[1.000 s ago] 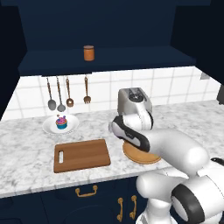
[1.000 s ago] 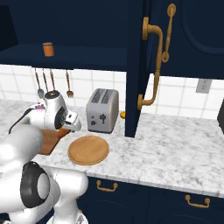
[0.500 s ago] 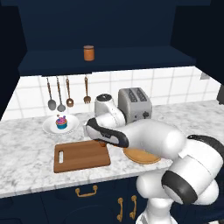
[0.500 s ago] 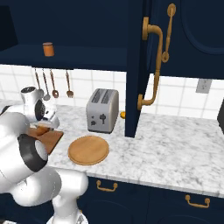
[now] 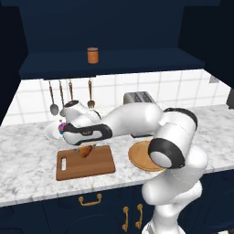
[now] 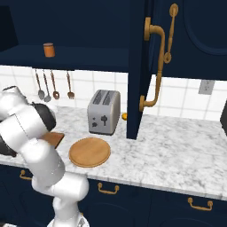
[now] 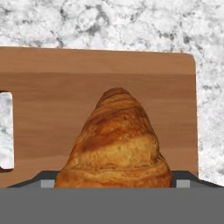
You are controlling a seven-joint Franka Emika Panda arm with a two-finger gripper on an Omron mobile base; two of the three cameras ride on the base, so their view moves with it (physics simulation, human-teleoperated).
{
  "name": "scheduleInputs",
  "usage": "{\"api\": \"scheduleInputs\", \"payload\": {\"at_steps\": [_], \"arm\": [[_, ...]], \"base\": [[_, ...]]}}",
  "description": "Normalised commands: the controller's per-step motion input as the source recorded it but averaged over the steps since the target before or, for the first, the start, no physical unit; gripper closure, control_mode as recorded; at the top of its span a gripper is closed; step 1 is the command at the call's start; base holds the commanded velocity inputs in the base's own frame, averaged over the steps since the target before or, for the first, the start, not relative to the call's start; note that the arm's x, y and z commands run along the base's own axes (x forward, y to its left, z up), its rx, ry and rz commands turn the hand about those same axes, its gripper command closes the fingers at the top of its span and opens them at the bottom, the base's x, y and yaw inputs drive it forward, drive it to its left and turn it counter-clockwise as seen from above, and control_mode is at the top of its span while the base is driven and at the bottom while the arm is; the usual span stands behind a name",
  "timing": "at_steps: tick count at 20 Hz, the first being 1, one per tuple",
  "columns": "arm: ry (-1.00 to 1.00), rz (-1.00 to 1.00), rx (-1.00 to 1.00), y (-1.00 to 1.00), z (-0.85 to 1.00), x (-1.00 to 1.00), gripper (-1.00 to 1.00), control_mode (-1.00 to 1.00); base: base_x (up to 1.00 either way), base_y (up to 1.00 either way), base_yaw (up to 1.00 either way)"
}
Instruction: From the different types of pastries on the counter, select a croissant and place it on the cutting board. Then retrieve a jar of jam from the cabinet and place it alongside the croissant on the cutting board.
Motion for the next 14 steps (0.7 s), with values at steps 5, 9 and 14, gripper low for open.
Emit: {"api": "scheduleInputs", "payload": {"at_steps": [5, 9, 14], "arm": [[0.22, 0.0, -0.2, 1.0, -0.34, 0.16, 1.0, -1.0], [0.08, 0.0, -0.04, 0.18, -0.58, 0.42, 1.0, -1.0], [-0.01, 0.07, 0.0, 0.0, -0.26, 0.16, 1.0, -1.0]], "base": [[0.0, 0.0, 0.0], [0.0, 0.0, 0.0], [0.0, 0.0, 0.0]]}}
